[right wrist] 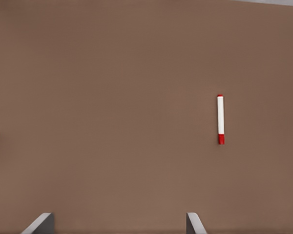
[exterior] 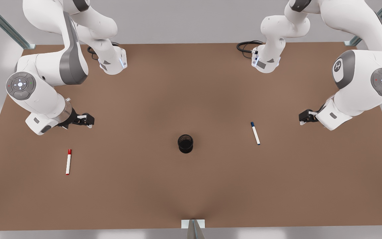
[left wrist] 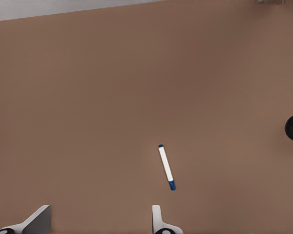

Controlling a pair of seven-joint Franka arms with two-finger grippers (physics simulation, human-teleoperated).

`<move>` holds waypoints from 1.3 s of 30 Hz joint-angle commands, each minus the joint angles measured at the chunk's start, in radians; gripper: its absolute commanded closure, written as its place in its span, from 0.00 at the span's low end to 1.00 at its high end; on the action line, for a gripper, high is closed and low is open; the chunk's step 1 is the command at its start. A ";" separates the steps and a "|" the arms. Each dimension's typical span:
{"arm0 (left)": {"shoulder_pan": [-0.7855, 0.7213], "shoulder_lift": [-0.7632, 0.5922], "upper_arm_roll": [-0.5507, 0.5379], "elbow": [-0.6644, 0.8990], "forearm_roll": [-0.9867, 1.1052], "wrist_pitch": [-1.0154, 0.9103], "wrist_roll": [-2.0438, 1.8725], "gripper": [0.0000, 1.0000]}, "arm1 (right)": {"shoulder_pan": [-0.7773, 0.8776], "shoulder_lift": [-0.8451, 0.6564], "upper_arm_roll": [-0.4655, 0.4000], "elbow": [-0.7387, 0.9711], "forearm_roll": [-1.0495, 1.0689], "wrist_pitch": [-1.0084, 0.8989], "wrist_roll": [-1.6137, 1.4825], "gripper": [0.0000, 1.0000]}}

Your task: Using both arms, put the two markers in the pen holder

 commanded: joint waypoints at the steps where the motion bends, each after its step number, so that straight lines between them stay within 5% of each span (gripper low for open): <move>1: 0.000 0.000 0.000 0.000 0.001 0.008 0.019 0.00 | 0.000 -0.001 0.000 0.000 0.000 0.001 0.040 0.00; 4: -0.009 0.045 0.000 -0.007 -0.008 0.020 -0.094 0.00 | 0.002 -0.001 -0.001 -0.001 0.000 0.013 0.042 0.00; 9: -0.100 0.141 -0.003 -0.210 -0.016 0.322 -0.591 0.00 | -0.021 0.016 -0.006 -0.052 0.023 0.090 0.042 0.00; 19: -0.044 0.151 0.001 -0.565 -0.083 0.759 -0.602 0.00 | -0.299 0.459 -0.009 0.037 0.028 0.436 -0.259 0.00; 25: -0.098 0.227 -0.002 -0.638 -0.086 0.913 -0.708 0.00 | -0.350 0.563 -0.009 0.032 0.030 0.550 -0.343 0.00; 33: -0.112 0.306 -0.005 -0.605 -0.085 0.931 -0.703 0.00 | -0.393 0.634 -0.010 0.034 0.030 0.608 -0.458 0.00; 39: -0.109 0.329 -0.003 -0.615 -0.085 0.902 -0.528 0.00 | -0.399 0.652 -0.007 0.017 -0.001 0.628 -0.500 0.10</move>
